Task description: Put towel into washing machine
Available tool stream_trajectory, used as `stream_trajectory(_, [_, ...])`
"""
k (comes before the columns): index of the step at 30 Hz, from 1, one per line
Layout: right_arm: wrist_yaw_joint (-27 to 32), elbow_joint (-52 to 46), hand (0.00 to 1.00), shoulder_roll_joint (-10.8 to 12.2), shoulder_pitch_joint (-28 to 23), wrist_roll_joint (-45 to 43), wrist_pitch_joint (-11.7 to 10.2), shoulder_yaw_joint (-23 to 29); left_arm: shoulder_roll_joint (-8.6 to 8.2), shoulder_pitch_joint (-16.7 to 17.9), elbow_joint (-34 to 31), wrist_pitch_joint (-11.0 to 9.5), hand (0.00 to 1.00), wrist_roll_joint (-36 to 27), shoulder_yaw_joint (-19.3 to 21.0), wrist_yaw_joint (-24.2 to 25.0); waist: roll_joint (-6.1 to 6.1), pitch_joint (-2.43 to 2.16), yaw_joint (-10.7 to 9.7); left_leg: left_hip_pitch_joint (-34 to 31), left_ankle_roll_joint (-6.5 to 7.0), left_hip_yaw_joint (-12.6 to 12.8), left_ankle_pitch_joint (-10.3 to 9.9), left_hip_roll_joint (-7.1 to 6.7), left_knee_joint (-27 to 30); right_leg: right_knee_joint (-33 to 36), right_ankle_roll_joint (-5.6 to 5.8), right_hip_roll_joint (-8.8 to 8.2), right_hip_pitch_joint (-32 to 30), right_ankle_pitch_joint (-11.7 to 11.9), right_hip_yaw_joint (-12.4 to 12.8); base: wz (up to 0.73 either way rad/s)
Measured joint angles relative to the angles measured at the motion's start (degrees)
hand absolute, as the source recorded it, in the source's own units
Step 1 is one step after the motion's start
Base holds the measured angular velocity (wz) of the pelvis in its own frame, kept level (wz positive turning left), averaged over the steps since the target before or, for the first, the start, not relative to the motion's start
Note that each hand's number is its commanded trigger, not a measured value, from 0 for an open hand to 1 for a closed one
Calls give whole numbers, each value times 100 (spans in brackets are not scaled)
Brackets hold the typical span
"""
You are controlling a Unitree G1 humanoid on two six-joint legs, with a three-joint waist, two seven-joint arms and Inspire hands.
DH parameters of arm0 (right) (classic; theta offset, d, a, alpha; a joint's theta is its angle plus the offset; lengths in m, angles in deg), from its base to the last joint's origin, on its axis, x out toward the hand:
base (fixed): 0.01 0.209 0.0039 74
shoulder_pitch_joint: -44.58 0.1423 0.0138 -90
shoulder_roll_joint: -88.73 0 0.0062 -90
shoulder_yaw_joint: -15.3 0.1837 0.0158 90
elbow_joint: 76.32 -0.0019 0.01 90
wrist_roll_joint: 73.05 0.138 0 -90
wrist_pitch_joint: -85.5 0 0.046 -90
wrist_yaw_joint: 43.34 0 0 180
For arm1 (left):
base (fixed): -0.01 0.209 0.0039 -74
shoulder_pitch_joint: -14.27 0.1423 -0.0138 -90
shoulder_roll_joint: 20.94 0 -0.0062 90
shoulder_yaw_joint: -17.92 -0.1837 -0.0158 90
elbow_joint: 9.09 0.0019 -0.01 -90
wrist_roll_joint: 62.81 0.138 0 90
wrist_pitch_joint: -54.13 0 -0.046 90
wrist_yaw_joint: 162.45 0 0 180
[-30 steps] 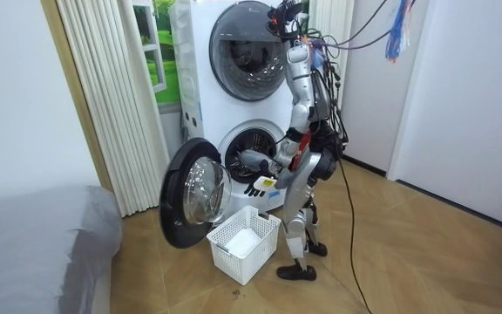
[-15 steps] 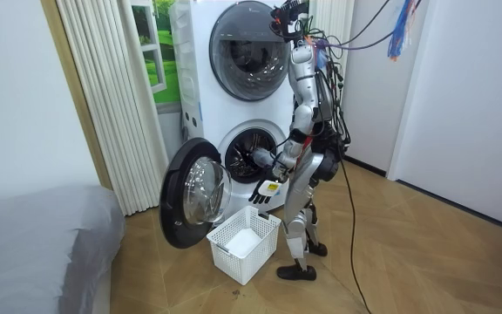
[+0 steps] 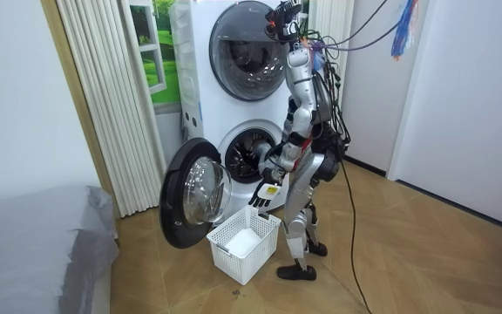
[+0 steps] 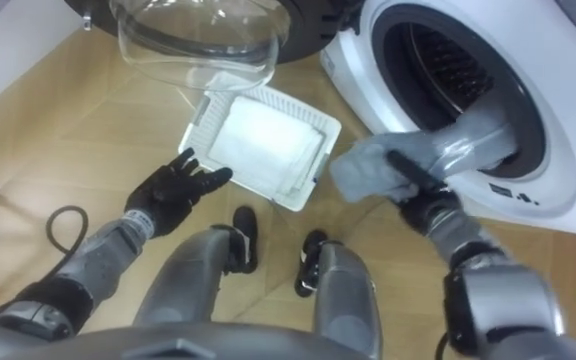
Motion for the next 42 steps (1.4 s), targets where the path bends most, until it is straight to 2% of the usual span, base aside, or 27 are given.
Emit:
stream_trajectory(2, [130, -4, 100, -200, 209, 62, 58, 1, 65, 32, -166, 71, 0, 0, -10, -78, -73, 0, -18, -54, 8, -4, 5, 2, 68, 19, 2, -3, -26, -2, -15, 0])
stream_trajectory(4, [212, -5, 100, -236, 323, 64, 72, 9, 104, 68, -288, 108, 0, 7, -14, -99, -154, -4, -28, -69, 9, -18, 5, 13, 87, 26, 1, 5, -30, -1, -24, 2])
stream_trajectory(6, [323, -37, 100, -240, 373, 239, 195, 128, 179, 93, -402, 182, 0, 13, -35, -99, -259, -22, -25, -72, 16, -3, 10, 25, 91, 32, 1, 0, -30, -1, -27, 4])
stream_trajectory(15, [765, -87, 100, -356, 577, 685, 348, 205, 186, 105, -540, 190, 0, 2, 124, -272, -349, -17, -26, -79, 69, 37, 40, -29, 70, 120, 40, -89, -81, -12, -18, 0])
stream_trajectory(18, [916, -90, 98, -358, 684, 844, 375, 384, 170, 108, -557, 180, 0, 9, 195, -355, -371, -18, -26, -76, 80, 37, 49, -38, 69, 138, 40, -101, -83, -12, -22, 1])
stream_trajectory(19, [991, -91, 64, -358, 718, 883, 392, 456, 171, 118, -555, 180, 0, 9, 221, -379, -378, -19, -26, -76, 92, 37, 58, -49, 70, 149, 41, -115, -83, -12, -28, 6])
stream_trajectory(20, [1085, -91, 0, -358, 754, 942, 403, 494, 171, 129, -556, 178, 0, 9, 241, -396, -382, -18, -27, -78, 103, 34, 66, -61, 68, 156, 44, -130, -81, -14, -42, 9])
stream_trajectory(26, [1589, -90, 0, -358, 958, 1398, 438, 841, 149, 143, -556, 171, 0, 8, 256, -537, -426, -20, -78, -152, 171, 44, 105, -117, 76, 216, 103, -206, -135, -21, -79, 8])
stream_trajectory(33, [2262, -89, 0, -358, 1364, 2385, 385, 1303, 66, 87, -560, 144, 0, 2, 219, -602, -412, -24, -156, -224, 204, 45, 121, -119, 104, 219, 130, -190, -153, -1, -154, 5])
stream_trajectory(38, [2672, -106, 0, -358, 1445, 2670, 204, 1305, -1, 87, -650, 136, 0, 3, 144, -636, -351, -21, -144, -237, 206, 47, 121, -114, 104, 219, 131, -184, -158, -1, -166, 2])
stream_trajectory(42, [2961, -270, 0, -358, 1432, 2746, -206, 1303, -36, 88, -762, 36, 0, -19, 98, -691, -228, -28, -148, -253, 210, 54, 122, -115, 92, 221, 135, -187, -177, -5, -166, 0])
